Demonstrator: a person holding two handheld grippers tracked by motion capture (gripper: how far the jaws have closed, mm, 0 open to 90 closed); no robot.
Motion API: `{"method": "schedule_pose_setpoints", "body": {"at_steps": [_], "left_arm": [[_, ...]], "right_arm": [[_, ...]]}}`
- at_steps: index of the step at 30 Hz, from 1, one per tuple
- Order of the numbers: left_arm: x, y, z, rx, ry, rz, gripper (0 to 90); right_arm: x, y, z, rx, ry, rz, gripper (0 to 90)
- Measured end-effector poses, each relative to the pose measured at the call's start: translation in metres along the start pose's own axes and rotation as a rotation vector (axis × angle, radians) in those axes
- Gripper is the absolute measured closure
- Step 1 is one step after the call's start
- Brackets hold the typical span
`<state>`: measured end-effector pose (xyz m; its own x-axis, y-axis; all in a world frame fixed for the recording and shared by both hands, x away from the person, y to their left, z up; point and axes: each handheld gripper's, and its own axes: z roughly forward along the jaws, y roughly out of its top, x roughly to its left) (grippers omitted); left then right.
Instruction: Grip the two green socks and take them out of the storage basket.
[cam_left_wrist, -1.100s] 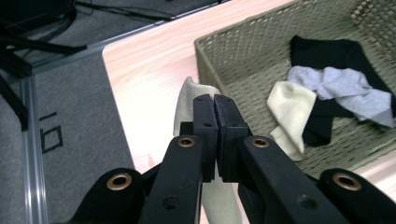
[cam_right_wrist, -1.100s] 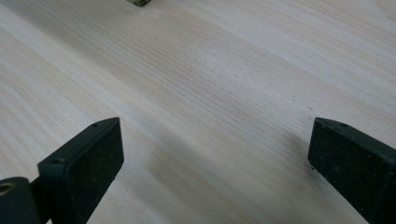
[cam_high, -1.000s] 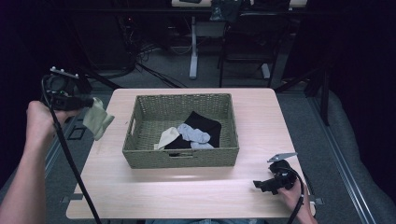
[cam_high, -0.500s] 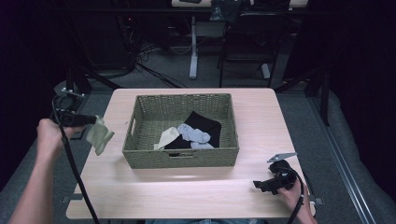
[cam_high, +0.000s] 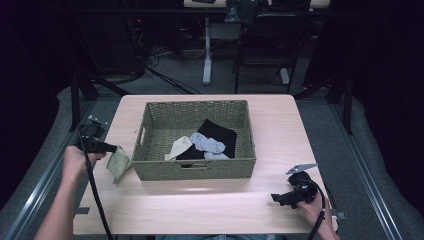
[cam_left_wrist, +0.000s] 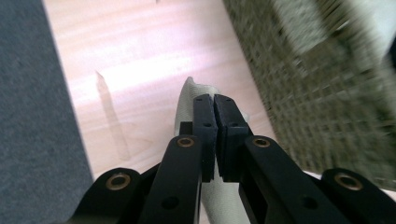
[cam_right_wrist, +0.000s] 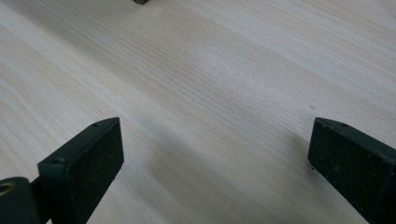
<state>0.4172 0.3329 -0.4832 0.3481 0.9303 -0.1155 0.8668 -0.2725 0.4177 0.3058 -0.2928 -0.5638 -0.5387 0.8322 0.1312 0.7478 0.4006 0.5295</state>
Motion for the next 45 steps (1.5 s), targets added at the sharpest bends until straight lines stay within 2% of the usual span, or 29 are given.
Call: {"method": "schedule_pose_setpoints", "body": {"at_steps": [4,10,11,13,17,21,25,29,32,37,40,41,45], "left_arm": [[0.004,-0.006,0.023,0.029,-0.001,-0.030,88.1],[0.007,-0.012,0.043,0.064,-0.013,-0.054,86.9],[0.007,-0.013,0.043,0.062,-0.024,-0.055,83.5],[0.008,-0.013,0.039,0.060,-0.034,-0.058,69.8],[0.006,-0.011,0.017,-0.002,-0.027,-0.063,45.5],[-0.003,-0.003,-0.010,-0.051,-0.029,-0.032,27.9],[-0.018,0.010,-0.042,-0.120,-0.027,0.010,17.1],[-0.033,0.027,-0.065,-0.173,-0.029,0.048,15.5],[-0.044,0.040,-0.073,-0.193,-0.022,0.077,13.1],[-0.066,0.060,-0.074,-0.201,-0.023,0.138,10.4],[-0.079,0.072,-0.066,-0.191,-0.037,0.174,8.6],[-0.083,0.076,-0.062,-0.193,-0.038,0.177,8.1],[-0.098,0.090,-0.043,-0.192,-0.046,0.187,4.4]], "right_arm": [[0.000,0.000,0.000,0.000,0.002,-0.002,2.8],[0.000,0.000,0.000,0.003,0.001,-0.002,2.8],[0.000,0.000,0.000,0.003,0.000,-0.002,2.8],[0.000,0.000,0.000,0.002,-0.002,0.000,2.8],[0.000,0.000,0.000,0.004,0.003,-0.003,2.8],[0.000,0.000,0.001,0.001,0.001,-0.003,2.7],[0.001,0.000,0.001,0.002,-0.008,-0.003,2.7],[0.001,0.000,0.000,-0.003,0.000,-0.006,2.8],[0.000,0.000,0.000,-0.003,-0.001,-0.003,2.7],[0.000,0.000,0.000,-0.002,0.001,-0.006,2.7],[0.000,0.000,0.000,0.000,0.001,-0.006,2.7],[0.001,0.000,0.001,-0.004,-0.009,-0.004,2.7],[0.000,0.000,0.000,0.001,0.003,-0.008,2.7]]}}
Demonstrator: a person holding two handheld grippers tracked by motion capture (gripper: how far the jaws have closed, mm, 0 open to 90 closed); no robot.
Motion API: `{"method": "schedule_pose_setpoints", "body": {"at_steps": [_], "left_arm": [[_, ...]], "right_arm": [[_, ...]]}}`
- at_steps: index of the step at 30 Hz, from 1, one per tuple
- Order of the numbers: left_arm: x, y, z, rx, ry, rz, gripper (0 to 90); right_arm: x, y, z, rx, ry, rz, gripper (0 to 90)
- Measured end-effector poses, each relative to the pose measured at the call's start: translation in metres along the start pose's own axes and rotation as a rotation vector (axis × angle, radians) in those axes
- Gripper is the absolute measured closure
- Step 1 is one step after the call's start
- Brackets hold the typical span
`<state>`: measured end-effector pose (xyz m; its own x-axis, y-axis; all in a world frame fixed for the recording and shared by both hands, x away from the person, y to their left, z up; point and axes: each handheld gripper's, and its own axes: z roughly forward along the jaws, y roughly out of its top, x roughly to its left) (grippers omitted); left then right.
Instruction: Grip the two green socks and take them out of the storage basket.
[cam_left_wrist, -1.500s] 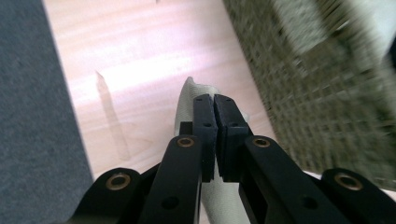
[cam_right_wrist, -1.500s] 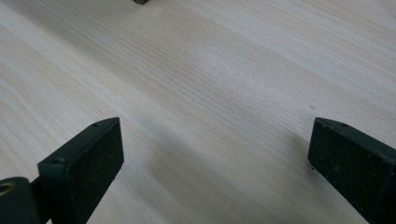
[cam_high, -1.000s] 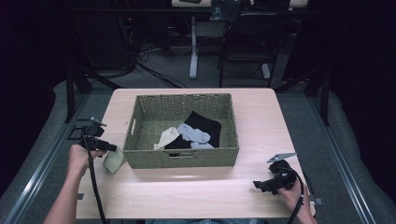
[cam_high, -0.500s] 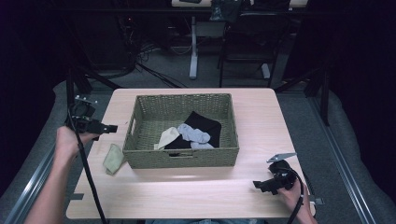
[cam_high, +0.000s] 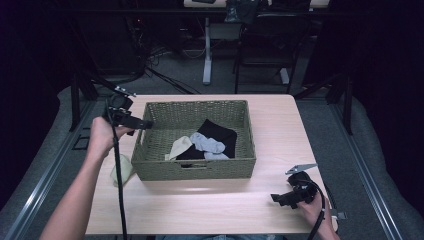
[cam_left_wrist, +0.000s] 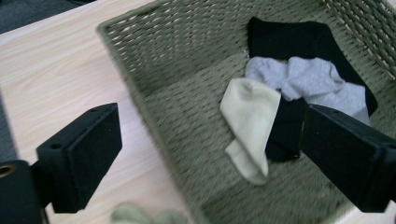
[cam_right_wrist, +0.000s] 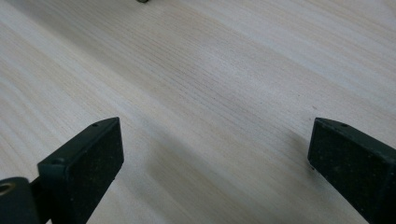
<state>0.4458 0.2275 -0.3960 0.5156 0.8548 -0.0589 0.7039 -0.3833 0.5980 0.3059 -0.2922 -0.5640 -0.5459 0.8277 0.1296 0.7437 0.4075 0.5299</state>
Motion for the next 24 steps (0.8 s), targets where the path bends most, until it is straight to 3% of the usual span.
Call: {"method": "schedule_pose_setpoints", "body": {"at_steps": [4,15,24], "left_arm": [[-0.009,0.007,0.025,0.000,-0.005,-0.008,3.3],[-0.026,0.011,0.092,0.064,-0.031,-0.006,4.2],[-0.032,0.013,0.124,0.116,-0.049,-0.001,5.7]], "right_arm": [[0.000,0.000,0.000,0.002,-0.007,0.001,2.7],[0.000,0.000,-0.001,-0.004,0.001,-0.002,2.7],[-0.001,0.000,0.000,-0.001,0.004,0.000,2.7]]}}
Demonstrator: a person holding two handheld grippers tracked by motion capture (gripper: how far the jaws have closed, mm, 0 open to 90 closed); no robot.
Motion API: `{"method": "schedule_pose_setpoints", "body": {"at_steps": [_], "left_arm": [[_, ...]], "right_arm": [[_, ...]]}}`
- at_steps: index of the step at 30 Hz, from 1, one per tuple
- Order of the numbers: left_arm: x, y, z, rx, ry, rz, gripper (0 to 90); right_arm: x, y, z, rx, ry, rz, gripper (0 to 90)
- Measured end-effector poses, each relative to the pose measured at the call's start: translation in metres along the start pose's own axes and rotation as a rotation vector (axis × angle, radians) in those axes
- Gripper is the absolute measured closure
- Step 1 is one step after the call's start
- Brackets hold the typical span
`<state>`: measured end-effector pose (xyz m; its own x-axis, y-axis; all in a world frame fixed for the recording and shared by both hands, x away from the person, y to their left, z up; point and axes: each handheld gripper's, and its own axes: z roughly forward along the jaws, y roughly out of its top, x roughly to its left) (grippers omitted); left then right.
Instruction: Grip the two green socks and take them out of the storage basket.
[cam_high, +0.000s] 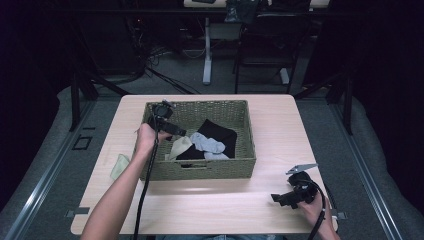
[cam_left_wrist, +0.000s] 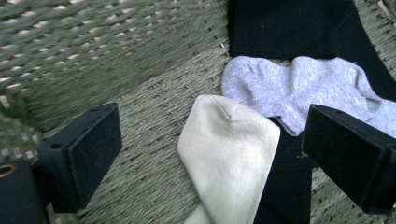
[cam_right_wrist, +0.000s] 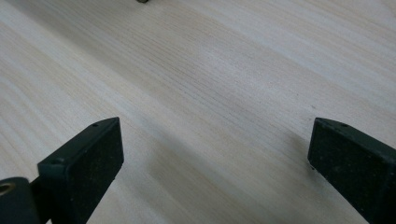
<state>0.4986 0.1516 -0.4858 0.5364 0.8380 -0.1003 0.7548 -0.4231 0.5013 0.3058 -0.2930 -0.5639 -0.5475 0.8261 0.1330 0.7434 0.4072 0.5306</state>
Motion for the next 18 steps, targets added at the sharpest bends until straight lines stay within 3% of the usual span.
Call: {"method": "schedule_pose_setpoints", "body": {"at_steps": [6,9,18], "left_arm": [[-0.002,0.002,0.015,0.028,-0.029,0.006,8.9],[-0.005,0.004,0.023,0.045,-0.030,0.027,11.3],[-0.013,0.008,0.045,0.130,-0.075,0.062,13.3]], "right_arm": [[0.000,0.000,0.000,-0.003,0.000,0.001,2.7],[0.000,0.000,0.000,-0.004,0.001,0.002,2.7],[0.000,0.000,0.000,-0.001,0.002,0.000,2.7]]}}
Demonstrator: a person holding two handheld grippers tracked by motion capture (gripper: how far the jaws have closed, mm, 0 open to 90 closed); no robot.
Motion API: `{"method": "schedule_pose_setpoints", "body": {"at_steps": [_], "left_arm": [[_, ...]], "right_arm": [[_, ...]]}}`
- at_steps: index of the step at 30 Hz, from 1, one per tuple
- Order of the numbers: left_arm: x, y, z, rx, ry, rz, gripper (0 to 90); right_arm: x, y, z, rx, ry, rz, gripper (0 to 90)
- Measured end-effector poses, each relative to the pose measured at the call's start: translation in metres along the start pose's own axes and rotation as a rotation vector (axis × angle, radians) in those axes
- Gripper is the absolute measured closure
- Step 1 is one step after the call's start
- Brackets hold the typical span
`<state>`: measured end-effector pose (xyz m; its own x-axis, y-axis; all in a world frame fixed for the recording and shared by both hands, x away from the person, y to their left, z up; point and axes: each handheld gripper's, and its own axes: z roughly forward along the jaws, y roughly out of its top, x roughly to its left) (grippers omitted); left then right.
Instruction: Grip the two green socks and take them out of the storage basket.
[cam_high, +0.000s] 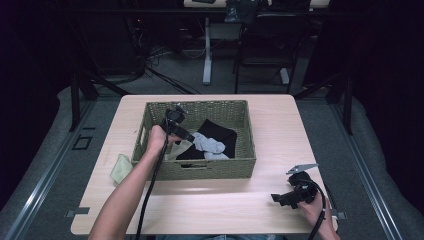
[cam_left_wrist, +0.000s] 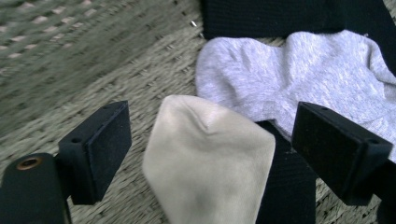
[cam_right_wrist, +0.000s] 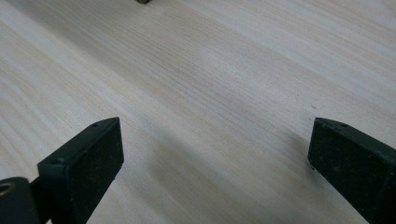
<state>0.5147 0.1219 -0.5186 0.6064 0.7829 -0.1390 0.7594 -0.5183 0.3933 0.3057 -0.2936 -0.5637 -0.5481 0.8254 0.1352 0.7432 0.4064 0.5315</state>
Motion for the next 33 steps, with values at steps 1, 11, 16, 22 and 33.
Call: {"method": "schedule_pose_setpoints", "body": {"at_steps": [1,11,16,22,33], "left_arm": [[-0.001,0.001,0.003,0.017,-0.007,-0.002,13.3],[0.001,0.002,0.015,0.113,-0.005,-0.004,40.1],[0.003,0.001,0.013,0.113,-0.010,-0.017,65.5],[0.004,-0.002,-0.003,0.073,0.010,-0.015,85.3],[0.005,-0.012,-0.054,0.004,0.035,0.010,86.6]], "right_arm": [[0.000,0.000,0.000,0.000,0.001,0.001,2.7],[0.000,0.000,0.000,0.001,0.002,-0.001,2.7],[0.000,0.000,0.000,-0.004,0.000,-0.003,2.7],[0.000,0.000,0.000,-0.004,-0.002,-0.004,2.7],[0.000,0.000,0.000,-0.001,0.001,-0.004,2.7]]}}
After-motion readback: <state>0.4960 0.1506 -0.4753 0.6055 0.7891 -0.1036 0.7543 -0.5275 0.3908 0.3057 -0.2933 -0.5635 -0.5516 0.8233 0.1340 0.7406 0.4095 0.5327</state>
